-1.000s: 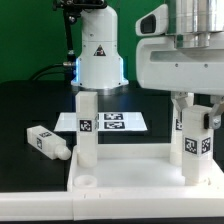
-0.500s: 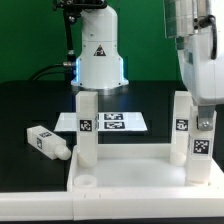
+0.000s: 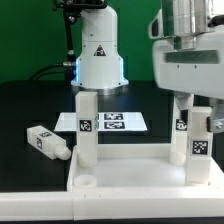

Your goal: Assemble desk

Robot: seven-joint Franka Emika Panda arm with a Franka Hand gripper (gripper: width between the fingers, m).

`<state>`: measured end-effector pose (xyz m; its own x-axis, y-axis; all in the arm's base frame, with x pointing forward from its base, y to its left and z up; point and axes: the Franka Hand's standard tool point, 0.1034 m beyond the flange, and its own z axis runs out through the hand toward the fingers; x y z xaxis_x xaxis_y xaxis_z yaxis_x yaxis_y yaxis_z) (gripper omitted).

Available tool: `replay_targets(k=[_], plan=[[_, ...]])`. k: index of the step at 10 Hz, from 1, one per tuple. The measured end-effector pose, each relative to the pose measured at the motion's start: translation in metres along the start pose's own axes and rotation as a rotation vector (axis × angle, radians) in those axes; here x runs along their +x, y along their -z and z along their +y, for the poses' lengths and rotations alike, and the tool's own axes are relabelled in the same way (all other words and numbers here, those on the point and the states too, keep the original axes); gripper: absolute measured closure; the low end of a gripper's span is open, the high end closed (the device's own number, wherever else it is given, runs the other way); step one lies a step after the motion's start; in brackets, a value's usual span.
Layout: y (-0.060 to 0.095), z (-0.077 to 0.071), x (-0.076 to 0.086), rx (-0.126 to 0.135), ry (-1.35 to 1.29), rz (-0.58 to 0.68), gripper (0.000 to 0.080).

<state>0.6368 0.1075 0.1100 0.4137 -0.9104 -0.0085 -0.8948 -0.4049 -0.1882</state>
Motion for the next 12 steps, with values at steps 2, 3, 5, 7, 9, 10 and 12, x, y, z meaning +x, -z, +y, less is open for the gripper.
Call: replay_targets(k=[2,3,5,7,9,10,12], plan=[[-0.0002,0.0004,0.0009,-0.002,0.083,0.002,0.0155],[-0.0002,0.0006,0.0015,-0.003,0.170,0.003,0.0155],[0.0028,-0.0047,-0.0048,-0.030,0.507,0.036,0.0151],[0.0002,-0.0048,-0.0038,-0.044,0.847,0.046,0.0151],[0.0000,-0.0047,-0.0038,-0.043,0.776,0.048,0.0165],[-0.0002,-0.0046,-0.0038,-0.042,0.740,0.047,0.0333],[-0.0001,-0.0021,-0.0038,-0.050,0.457,0.051,0.0514]])
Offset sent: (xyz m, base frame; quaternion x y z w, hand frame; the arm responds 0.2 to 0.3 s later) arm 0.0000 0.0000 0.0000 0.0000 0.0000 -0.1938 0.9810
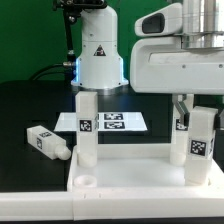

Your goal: Assemble desk

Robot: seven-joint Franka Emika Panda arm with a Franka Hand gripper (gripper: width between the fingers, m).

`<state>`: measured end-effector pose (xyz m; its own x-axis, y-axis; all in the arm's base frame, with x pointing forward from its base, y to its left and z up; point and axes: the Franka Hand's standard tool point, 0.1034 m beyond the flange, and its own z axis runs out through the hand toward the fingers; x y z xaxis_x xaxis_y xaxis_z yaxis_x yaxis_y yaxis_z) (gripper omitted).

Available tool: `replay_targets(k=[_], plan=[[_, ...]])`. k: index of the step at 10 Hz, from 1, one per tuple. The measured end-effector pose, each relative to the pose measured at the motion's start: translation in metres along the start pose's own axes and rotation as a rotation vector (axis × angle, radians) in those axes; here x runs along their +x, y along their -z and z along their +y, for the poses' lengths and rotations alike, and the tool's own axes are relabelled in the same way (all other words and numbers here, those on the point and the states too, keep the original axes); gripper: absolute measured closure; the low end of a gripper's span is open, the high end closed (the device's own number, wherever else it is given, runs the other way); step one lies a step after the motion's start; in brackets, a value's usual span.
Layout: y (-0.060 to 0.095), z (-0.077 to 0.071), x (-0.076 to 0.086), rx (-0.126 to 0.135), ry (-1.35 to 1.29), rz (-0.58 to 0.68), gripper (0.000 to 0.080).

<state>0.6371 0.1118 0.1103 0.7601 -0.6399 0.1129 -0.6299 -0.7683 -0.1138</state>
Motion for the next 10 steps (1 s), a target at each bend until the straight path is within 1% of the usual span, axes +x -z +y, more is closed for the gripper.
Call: replay_targets(k=[1,2,3,4,7,8,9,10], plan=[[0.0000,0.0005,-0.0017,-0.007,-0.135,-0.003,0.0512],[-0.0005,0.0004,-0.0051,-0.015,-0.352,-0.010,0.0512],[-0.0015,-0.0010,-0.0050,0.000,-0.627,-0.024,0.0512],[-0.0017,0.0012,-0.0016,0.010,-0.778,-0.038,0.0512],[-0.0016,0.0011,-0.0021,0.006,-0.953,-0.041,0.0512],[-0.0016,0.0011,-0.0021,0.006,-0.969,-0.041,0.0512],[-0.0017,0.0012,-0.0021,0.006,-0.961,-0.040,0.0440],[-0.0017,0.0020,-0.0015,0.004,-0.885,-0.039,0.0440]])
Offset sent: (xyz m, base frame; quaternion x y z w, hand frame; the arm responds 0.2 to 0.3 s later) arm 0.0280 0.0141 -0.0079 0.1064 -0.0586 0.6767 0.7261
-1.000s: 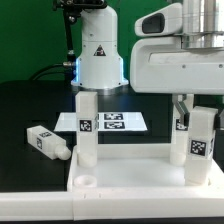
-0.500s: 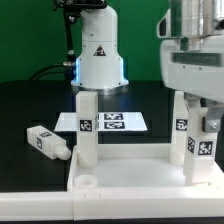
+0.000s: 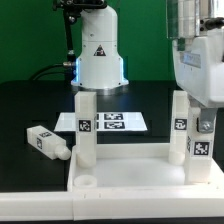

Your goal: Assemble desk

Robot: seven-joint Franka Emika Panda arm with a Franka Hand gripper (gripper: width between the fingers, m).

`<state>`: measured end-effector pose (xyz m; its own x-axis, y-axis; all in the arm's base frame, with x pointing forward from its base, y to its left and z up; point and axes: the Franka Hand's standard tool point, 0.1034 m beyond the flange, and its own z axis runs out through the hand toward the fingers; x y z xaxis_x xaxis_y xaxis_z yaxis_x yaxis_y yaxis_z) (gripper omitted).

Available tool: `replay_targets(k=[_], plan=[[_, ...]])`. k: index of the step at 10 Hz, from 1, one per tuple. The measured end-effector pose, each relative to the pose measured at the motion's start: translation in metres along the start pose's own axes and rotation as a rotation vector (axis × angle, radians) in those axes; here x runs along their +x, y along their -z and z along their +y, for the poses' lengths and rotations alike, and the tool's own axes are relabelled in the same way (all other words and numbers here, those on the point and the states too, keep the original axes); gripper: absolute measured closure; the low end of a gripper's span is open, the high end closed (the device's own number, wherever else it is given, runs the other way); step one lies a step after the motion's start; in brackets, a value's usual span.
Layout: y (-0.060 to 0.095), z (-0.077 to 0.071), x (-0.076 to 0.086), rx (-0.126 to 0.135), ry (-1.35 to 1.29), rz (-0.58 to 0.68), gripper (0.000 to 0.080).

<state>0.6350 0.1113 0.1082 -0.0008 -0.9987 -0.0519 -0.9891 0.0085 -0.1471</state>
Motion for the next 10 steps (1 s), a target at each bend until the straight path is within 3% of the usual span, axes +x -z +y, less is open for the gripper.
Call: replay_targets(k=[1,2,3,4,6,9,10], plan=[[0.001,0.000,0.003,-0.014,0.145,-0.004,0.0264],[0.004,-0.003,0.006,-0.025,0.389,-0.007,0.0264],[0.005,-0.006,0.006,-0.014,0.562,-0.016,0.0171],[0.005,-0.002,-0.002,-0.005,0.586,-0.016,0.0156],[0.003,-0.001,0.001,-0.009,0.728,-0.011,0.0151],[0.006,-0.004,-0.005,-0.035,1.386,0.032,0.0150],[0.006,-0.004,-0.003,-0.039,1.416,0.025,0.0150]])
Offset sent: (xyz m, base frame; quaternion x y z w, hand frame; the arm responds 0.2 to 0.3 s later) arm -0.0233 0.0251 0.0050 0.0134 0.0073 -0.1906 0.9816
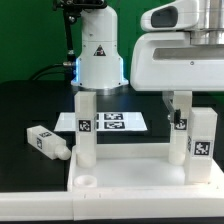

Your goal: Assemble desk

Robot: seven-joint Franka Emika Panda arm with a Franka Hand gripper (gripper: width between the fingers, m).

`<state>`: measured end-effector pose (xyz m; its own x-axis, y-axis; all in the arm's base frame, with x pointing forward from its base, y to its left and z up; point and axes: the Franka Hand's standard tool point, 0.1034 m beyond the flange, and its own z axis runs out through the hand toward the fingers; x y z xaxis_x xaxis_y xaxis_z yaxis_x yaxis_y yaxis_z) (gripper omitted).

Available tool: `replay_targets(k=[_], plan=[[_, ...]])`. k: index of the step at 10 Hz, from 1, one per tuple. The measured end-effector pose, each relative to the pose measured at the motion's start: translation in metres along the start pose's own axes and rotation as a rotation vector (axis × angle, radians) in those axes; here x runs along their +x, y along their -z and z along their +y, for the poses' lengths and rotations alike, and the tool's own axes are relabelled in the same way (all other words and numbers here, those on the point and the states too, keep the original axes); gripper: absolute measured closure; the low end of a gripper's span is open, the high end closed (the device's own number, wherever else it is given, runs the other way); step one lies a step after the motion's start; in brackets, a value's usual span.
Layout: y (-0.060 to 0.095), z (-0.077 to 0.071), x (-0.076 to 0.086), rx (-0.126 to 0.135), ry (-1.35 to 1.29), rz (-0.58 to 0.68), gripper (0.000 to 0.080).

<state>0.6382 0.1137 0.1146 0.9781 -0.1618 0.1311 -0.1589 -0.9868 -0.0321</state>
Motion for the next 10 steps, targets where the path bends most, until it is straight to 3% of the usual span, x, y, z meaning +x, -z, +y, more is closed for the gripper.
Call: replay_targets(k=[1,2,3,4,5,8,10], plan=[[-0.0002,-0.0001,0.0002,-0.003,-0.060,0.002,0.0150],[-0.0004,0.0005,0.0003,-0.003,-0.059,0.002,0.0239],[-0.0008,0.0005,0.0001,-0.002,-0.097,0.001,0.0239],[-0.0013,0.0005,-0.0002,-0.002,-0.182,0.001,0.0440],[-0.0013,0.0007,-0.0001,-0.003,-0.248,0.001,0.0515],[-0.0025,0.0043,-0.0019,-0.012,-0.839,-0.006,0.0515],[-0.0024,0.0052,-0.0013,-0.012,-0.964,-0.005,0.0515]])
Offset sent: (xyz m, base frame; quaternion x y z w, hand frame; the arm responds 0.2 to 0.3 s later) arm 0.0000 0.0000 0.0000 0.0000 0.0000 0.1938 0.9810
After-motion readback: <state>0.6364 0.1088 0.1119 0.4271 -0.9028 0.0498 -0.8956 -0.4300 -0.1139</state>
